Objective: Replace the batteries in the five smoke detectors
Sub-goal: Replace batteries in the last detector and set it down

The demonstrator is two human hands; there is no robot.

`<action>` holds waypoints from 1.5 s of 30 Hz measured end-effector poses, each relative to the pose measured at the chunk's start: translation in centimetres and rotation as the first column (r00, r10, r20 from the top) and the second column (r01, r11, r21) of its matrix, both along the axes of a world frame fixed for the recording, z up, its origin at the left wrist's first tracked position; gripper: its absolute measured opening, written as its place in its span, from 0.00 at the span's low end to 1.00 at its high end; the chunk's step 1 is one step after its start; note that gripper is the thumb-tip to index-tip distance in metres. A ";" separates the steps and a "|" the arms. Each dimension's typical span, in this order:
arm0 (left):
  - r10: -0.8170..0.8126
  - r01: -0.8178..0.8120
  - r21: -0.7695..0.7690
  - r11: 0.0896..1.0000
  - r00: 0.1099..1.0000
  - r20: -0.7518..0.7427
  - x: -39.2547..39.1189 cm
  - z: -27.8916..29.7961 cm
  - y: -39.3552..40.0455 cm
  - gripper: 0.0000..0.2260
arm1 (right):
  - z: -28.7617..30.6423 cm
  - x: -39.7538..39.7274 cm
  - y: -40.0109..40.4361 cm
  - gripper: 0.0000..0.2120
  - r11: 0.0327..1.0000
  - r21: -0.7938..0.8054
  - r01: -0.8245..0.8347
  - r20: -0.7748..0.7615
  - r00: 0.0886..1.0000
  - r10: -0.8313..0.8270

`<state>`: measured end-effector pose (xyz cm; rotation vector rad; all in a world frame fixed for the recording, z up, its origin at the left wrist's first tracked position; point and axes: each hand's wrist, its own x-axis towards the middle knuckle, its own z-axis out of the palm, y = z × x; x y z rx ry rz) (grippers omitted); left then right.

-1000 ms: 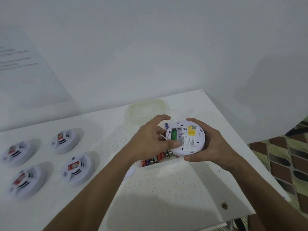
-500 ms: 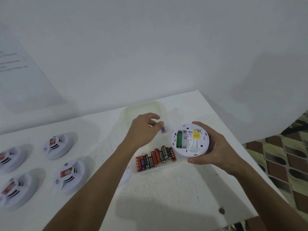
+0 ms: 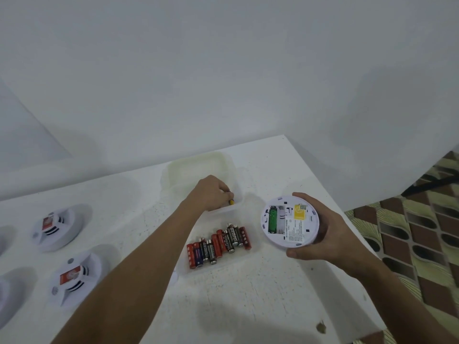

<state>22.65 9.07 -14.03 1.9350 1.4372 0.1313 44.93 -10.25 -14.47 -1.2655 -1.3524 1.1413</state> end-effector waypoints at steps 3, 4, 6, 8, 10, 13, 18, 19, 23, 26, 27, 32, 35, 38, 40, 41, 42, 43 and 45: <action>0.046 -0.047 0.018 0.999 0.998 0.040 0.0 -0.2 0.0 0.09 | -0.1 -0.6 0.2 0.41 1.000 0.008 -0.003 0.008 1.000 0.003; 0.065 -0.066 0.020 0.998 0.996 0.058 -0.1 -0.3 -0.1 0.08 | -0.1 -0.8 0.3 0.40 1.000 0.013 -0.007 0.012 1.000 0.006; 0.098 -0.100 0.026 0.995 0.991 0.094 -0.3 -0.4 -0.3 0.07 | -0.1 -1.2 0.5 0.40 1.000 0.019 -0.010 0.012 1.000 0.010; 0.125 -0.135 0.074 0.988 0.984 0.129 -0.5 -0.3 -0.8 0.08 | 0.0 -1.6 0.8 0.41 0.999 0.028 -0.016 0.008 1.000 0.016; 0.149 -0.185 0.165 0.969 0.967 0.205 -0.7 0.5 -1.5 0.10 | 0.1 -2.1 1.0 0.42 0.999 0.042 -0.025 -0.003 1.000 0.026; 0.144 -0.236 0.204 0.950 0.911 0.387 -1.3 2.9 -3.2 0.15 | 0.8 -3.1 1.5 0.42 0.997 0.069 -0.040 -0.031 0.999 0.043; -0.137 0.065 0.229 0.971 0.940 0.313 -4.2 7.7 -7.5 0.13 | 1.6 -5.3 2.1 0.43 0.990 0.116 -0.078 -0.023 0.996 0.081; -0.143 0.087 0.180 0.980 0.933 0.330 -4.9 8.4 -8.1 0.11 | 1.7 -5.8 2.2 0.44 0.989 0.121 -0.089 -0.023 0.995 0.093; -0.094 0.074 0.067 0.995 0.930 0.356 -7.1 9.9 -9.3 0.09 | 2.2 -8.1 2.5 0.45 0.979 0.135 -0.154 -0.021 0.987 0.158; -0.056 0.025 0.092 0.995 0.933 0.356 -8.8 10.0 -9.9 0.07 | 2.6 -9.7 2.6 0.44 0.967 0.132 -0.216 -0.027 0.975 0.221; -0.045 0.005 0.114 0.993 0.933 0.356 -9.3 9.8 -10.1 0.06 | 2.8 -10.3 2.6 0.44 0.963 0.132 -0.235 -0.024 0.971 0.240; 0.067 -0.156 0.237 0.959 0.937 0.344 -11.4 8.4 -12.0 0.10 | 2.8 -12.7 2.6 0.45 0.940 0.133 -0.313 0.001 0.949 0.316; 0.059 -0.211 0.336 0.918 0.910 0.410 -12.2 7.7 -13.3 0.11 | 2.6 -13.6 2.6 0.45 0.936 0.130 -0.327 -0.016 0.943 0.332; -0.016 -0.164 0.452 0.877 0.929 0.369 -12.8 7.3 -14.4 0.06 | 2.8 -14.0 2.6 0.44 0.933 0.139 -0.331 -0.022 0.941 0.337; -0.051 -0.132 0.435 0.891 0.921 0.386 -13.6 6.9 -14.8 0.15 | 3.1 -14.2 2.7 0.44 0.932 0.144 -0.333 -0.017 0.941 0.339; -0.069 -0.099 0.393 0.914 0.918 0.391 -14.1 6.7 -14.9 0.21 | 3.2 -14.2 2.7 0.44 0.932 0.144 -0.332 -0.017 0.941 0.337; -0.096 -0.046 0.344 0.938 0.918 0.384 -14.6 6.6 -15.0 0.27 | 3.3 -14.1 2.7 0.44 0.934 0.144 -0.328 -0.016 0.943 0.333; -0.126 0.007 0.306 0.952 0.920 0.371 -15.0 6.5 -15.1 0.31 | 3.3 -14.1 2.7 0.44 0.935 0.145 -0.325 -0.013 0.944 0.330; -0.165 0.059 0.288 0.956 0.919 0.358 -15.5 6.3 -15.2 0.35 | 3.4 -14.2 2.8 0.44 0.933 0.147 -0.328 -0.007 0.943 0.333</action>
